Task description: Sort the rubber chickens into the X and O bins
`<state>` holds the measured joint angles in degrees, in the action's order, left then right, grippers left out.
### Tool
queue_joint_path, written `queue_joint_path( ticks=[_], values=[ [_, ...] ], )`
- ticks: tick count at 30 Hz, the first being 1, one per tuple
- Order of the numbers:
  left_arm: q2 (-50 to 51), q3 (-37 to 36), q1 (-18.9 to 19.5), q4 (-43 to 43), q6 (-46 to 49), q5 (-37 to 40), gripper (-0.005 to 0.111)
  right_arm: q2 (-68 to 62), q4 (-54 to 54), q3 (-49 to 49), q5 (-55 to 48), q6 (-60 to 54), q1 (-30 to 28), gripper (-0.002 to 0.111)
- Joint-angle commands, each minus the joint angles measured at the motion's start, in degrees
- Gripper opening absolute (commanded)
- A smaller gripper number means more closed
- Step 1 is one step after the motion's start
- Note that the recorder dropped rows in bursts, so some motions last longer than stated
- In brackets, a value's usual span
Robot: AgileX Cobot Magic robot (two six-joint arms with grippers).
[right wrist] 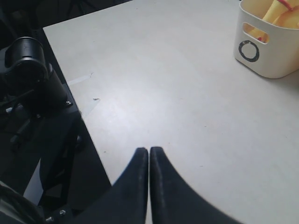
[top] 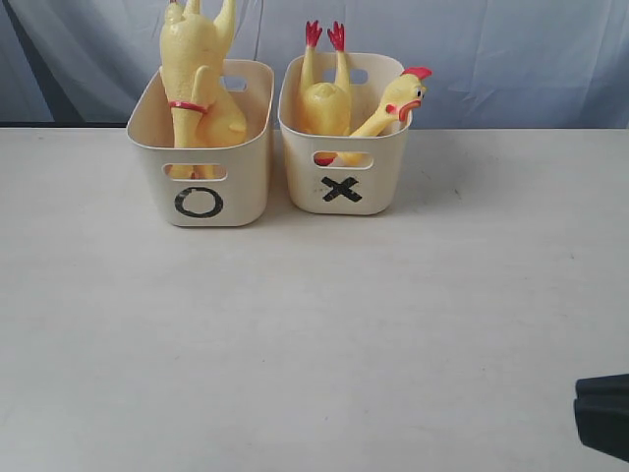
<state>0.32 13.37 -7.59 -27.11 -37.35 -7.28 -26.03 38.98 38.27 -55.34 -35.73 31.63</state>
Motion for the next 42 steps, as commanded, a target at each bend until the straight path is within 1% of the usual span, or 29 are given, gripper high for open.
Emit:
queue_joint_path(
  ticks=[1, 6, 11, 13, 18, 25, 28, 31, 35, 40, 42],
  values=[
    [-0.32, -1.5, 0.01, -2.37, -6.02, 3.83, 0.0, 0.39, 0.47, -0.23, 0.37, 0.01, -0.26, 0.001],
    [-0.32, -1.5, 0.01, -2.27, -6.16, 8.58, 0.0, 0.39, 0.51, -0.23, 0.37, 0.01, -0.26, 0.001],
    [-0.32, -1.5, 0.01, -2.27, -6.16, 8.81, 0.0, 1.32, 0.5, -0.23, 0.62, 0.01, -0.26, 0.001],
    [-0.32, -1.5, 0.01, -2.27, -6.16, 8.81, 0.0, 3.38, 0.86, -0.23, 0.5, 0.01, -1.34, 0.001],
    [-0.32, -1.5, 0.01, -2.38, -6.06, 8.81, 0.0, 10.65, 1.52, -0.23, 0.6, 0.01, -7.46, 0.001],
    [-0.32, -1.5, 0.01, -2.38, -6.06, 8.81, 0.0, 22.72, 1.52, -0.23, 0.6, 0.01, -19.39, 0.001],
    [-0.32, -1.5, 0.01, -2.38, -6.06, 8.81, 0.0, 26.03, 1.52, -0.23, 0.6, 0.01, -24.28, 0.001],
    [-0.32, -1.5, 0.01, -2.38, -5.95, 8.81, 0.0, 26.03, 1.76, -0.23, 0.29, 0.01, -27.41, 0.001],
    [-0.32, -1.5, 0.01, -2.38, -5.95, 8.7, 0.0, 26.03, 2.05, -0.23, 0.29, 0.01, -28.08, 0.001],
    [-0.32, -1.5, 0.01, -2.38, -5.95, 8.7, 0.0, 26.03, 2.43, -0.23, 0.18, 0.01, -26.54, 0.001],
    [-0.32, -1.5, 0.67, -2.38, -5.95, 8.7, 0.0, 26.03, 2.79, -0.23, 0.18, 0.01, -25.87, 0.001]
  ],
)
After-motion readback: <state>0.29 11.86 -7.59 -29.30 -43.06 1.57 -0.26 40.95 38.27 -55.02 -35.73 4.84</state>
